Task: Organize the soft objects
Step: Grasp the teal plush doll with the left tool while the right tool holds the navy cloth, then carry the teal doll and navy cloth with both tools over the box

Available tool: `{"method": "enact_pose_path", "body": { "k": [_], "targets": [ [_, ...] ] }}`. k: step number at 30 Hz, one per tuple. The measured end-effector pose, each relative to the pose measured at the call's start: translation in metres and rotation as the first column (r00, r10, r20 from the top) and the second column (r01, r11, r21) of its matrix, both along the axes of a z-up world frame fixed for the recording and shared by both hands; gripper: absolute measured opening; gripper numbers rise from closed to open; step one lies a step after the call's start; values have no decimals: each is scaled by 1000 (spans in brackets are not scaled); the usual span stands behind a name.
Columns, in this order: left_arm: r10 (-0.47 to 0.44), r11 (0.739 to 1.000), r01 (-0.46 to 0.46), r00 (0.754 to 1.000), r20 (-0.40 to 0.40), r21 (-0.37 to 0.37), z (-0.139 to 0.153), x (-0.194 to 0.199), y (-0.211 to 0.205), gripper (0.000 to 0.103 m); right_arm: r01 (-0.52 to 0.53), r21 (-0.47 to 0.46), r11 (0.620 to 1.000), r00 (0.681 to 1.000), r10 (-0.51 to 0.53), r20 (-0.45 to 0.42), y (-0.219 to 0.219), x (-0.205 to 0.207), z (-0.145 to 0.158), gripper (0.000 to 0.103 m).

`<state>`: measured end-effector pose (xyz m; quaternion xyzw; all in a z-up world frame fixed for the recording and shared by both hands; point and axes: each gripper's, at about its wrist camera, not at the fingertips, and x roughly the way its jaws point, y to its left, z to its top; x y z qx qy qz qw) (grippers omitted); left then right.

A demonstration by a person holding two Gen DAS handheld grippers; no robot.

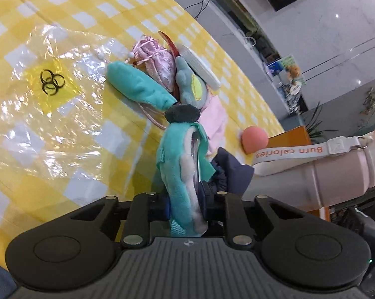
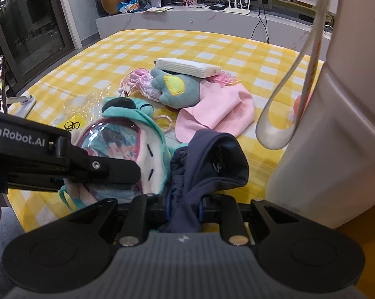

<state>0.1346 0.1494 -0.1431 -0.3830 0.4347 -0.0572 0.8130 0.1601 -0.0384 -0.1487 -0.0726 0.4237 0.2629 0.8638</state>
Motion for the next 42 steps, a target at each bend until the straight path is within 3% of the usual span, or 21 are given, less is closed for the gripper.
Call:
{"method": "enact_pose_path", "body": {
  "k": [4,13,17,21,25,32,42],
  "targets": [
    [8,999,-9,1000,22,41,5,-7,0,20,-2,-46,999,1000,3,25,8,-5,3,16],
    [-28,979,3,992,120,201,52,-29,4,19,-44,8,999,990,43,137,3,-41,51,14],
    [-56,939,-2,985,161,343,79,-44,-3,19,-54,41,998,981,46,186,-6,-58,78,14],
    [-81,908,-5,979,185,419,96,-62,-13,19,-60,85,995,977,41,207,-20,-71,101,13],
    [-80,905,-14,976,203,424,106,-75,-19,19,-26,175,984,985,-5,171,-41,-75,116,14],
    [-103,901,-11,965,240,435,122,-90,-32,19,29,246,969,986,-68,150,-71,-88,129,14],
    [-212,891,47,922,323,451,173,-111,-70,19,79,267,960,969,-137,204,-125,-126,155,14]
  ]
}}
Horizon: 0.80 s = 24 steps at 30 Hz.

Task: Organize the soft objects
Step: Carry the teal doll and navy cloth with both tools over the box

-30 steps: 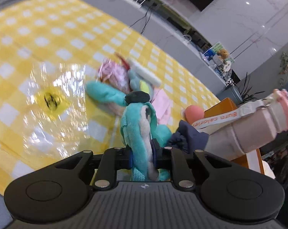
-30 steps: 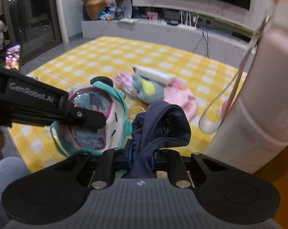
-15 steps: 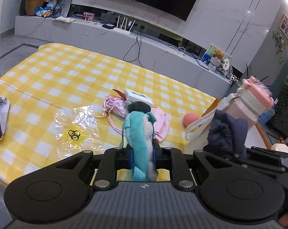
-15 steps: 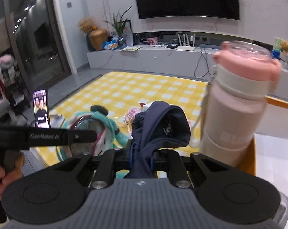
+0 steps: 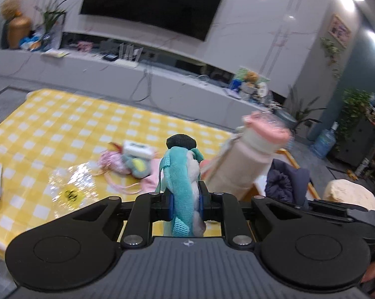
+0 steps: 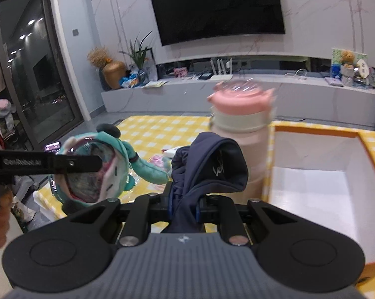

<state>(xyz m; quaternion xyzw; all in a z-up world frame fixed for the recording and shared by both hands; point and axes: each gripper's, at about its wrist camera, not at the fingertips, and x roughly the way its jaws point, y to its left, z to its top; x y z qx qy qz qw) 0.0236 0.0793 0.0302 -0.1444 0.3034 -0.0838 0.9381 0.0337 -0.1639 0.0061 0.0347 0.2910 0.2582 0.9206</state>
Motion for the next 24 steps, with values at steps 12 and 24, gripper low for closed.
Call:
{"method": "enact_pose_path", "body": {
  "k": [12,24],
  "targets": [
    [-266,963,269,960,84,-24,37,12,-78,19,171,-4,985,978,-170,119,-69,-24,33,14],
    [-471,877,438,863,182,196,50,46,-188,19,311,-45,949,942,-302,145,-137,0,27,14]
  ]
}}
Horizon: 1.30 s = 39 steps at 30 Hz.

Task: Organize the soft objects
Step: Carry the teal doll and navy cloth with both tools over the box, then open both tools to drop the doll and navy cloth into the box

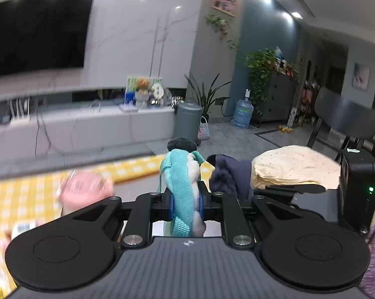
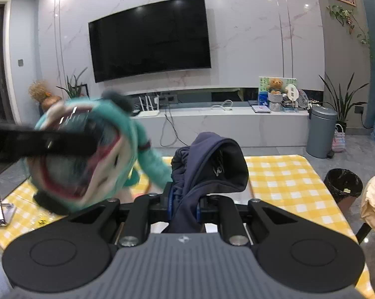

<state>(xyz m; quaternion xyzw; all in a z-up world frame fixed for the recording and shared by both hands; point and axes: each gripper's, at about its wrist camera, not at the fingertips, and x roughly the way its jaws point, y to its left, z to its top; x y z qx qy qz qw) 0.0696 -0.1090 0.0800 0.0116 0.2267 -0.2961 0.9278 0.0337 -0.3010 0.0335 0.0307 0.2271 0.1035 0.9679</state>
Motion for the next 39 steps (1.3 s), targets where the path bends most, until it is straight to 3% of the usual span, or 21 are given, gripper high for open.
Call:
{"method": "enact_pose_path", "body": {
  "k": [4,8,15,24,29,34,39],
  "targets": [
    [-11,998,10,1000,22,58,-13,21,-30,19,13,-64,998,999,-16,-44,-8,21,-17,15],
    [-3,992,10,998,-56,123,-47,51,-52,19,0,-152,988,992,-19,-123,-11,47,-46,15],
    [1,971,38,986,-166,235,-95,77,-60,19,-103,-218,970,965,44,-259,-15,83,-88,15],
    [24,954,55,965,-260,293,-121,100,-60,20,-145,-258,955,926,39,-375,-10,110,-113,20],
    [36,954,47,962,-271,295,-123,103,-56,29,-157,-273,949,926,45,-376,-10,109,-112,33],
    [38,957,36,969,-245,289,-120,102,-58,53,-151,-275,950,928,39,-372,-10,101,-106,38],
    [28,965,33,973,-227,262,-106,93,-55,54,-134,-274,952,935,30,-354,-11,86,-97,40]
  ]
}}
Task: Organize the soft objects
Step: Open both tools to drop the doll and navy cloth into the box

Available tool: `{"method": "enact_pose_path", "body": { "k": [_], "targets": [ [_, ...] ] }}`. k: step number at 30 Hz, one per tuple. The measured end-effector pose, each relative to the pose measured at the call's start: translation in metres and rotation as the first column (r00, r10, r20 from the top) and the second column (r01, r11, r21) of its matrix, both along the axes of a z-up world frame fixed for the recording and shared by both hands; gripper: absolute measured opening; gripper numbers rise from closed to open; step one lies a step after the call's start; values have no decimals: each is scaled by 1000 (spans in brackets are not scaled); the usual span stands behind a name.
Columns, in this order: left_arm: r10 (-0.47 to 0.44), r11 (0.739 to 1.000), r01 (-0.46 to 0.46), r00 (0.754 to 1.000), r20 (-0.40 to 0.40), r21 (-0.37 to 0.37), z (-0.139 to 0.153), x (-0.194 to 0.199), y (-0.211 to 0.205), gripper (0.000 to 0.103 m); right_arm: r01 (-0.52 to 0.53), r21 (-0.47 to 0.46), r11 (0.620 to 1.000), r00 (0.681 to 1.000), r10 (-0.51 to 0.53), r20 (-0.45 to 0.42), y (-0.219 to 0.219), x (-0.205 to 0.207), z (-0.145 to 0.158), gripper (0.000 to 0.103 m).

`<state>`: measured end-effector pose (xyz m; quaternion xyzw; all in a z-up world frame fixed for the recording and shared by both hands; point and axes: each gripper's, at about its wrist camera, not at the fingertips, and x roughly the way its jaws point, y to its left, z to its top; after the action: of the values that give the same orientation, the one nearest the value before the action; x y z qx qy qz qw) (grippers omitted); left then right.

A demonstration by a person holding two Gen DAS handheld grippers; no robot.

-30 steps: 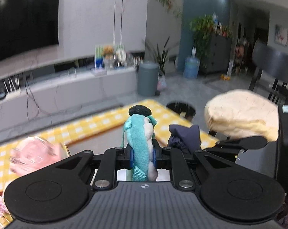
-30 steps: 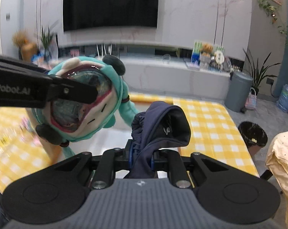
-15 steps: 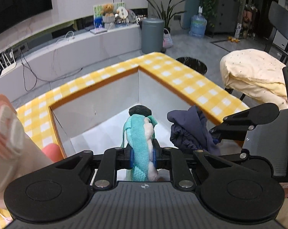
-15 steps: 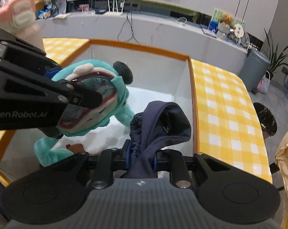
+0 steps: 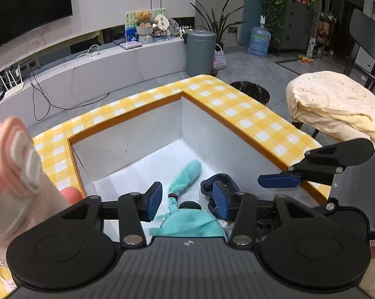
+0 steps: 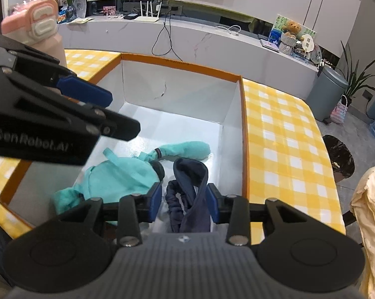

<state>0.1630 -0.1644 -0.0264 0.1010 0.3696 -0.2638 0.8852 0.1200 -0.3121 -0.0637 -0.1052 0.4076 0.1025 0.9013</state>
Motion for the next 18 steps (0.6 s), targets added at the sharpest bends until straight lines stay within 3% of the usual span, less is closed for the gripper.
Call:
{"method": "enact_pose_path", "body": {
  "k": [7,18],
  "targets": [
    [-14,996,18,999,53,-87,24,-25,5,55,51,23,998,997,-52,49,-1,-31,11,45],
    [-11,993,26,991,131,-114,40,-67,29,55,130,129,983,981,-146,127,17,-82,28,45]
  ]
}}
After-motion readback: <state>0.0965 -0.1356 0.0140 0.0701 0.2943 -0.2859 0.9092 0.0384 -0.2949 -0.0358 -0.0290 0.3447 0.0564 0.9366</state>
